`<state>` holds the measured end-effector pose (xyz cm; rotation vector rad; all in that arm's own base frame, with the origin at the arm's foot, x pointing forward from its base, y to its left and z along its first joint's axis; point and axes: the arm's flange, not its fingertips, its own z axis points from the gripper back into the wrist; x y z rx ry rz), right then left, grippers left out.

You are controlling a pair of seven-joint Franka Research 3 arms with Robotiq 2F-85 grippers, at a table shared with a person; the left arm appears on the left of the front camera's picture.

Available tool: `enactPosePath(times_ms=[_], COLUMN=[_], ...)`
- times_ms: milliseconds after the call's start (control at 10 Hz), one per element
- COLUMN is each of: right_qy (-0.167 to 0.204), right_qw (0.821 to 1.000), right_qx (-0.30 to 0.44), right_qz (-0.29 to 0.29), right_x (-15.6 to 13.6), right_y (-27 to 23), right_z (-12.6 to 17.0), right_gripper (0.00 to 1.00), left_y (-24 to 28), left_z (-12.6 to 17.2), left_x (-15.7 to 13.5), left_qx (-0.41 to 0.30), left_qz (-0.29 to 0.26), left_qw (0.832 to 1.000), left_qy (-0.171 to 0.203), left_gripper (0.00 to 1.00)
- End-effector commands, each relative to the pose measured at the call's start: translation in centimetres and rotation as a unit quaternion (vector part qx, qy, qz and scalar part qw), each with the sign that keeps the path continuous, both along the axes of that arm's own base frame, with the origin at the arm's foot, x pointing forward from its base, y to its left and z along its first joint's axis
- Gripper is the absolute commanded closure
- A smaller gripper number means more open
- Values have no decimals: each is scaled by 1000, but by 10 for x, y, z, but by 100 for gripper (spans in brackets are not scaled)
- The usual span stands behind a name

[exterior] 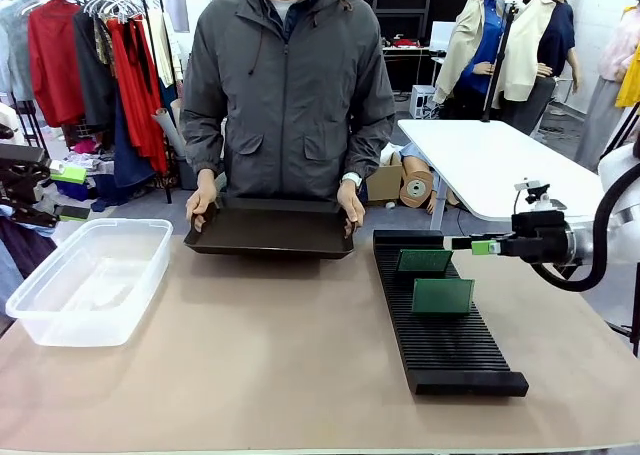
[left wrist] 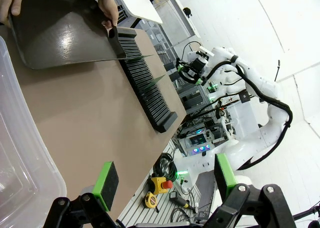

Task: Sort PCBs into racks and boxes based on the side picked up.
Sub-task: If the short side of the Blank PCB is picked up, insert it into the PCB Rack ; if the long side is picked up, place it in the Organizing box.

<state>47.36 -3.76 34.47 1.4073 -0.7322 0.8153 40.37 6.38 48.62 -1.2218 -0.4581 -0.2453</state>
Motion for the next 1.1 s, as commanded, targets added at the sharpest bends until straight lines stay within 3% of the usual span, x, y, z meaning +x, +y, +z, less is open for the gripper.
enactPosePath(times_ms=[0,400,800,1000], right_qy=[93,290,359,365], right_qw=[995,956,932,930], right_qx=[-21,-40,-36,-43], right_qz=[3,-4,21,22], right_x=[-23,-59,-91,-95], right_y=[8,15,22,24], right_z=[38,80,111,118], right_gripper=[0,0,0,0], left_y=[0,0,0,0], left_z=[2,2,2,2], left_x=[-2,-2,-2,-2], left_qx=[0,0,0,0], left_qz=[-2,-2,-2,-2], left_qw=[1000,1000,1000,1000], left_qy=[2,2,2,2], left_gripper=[0,0,0,0])
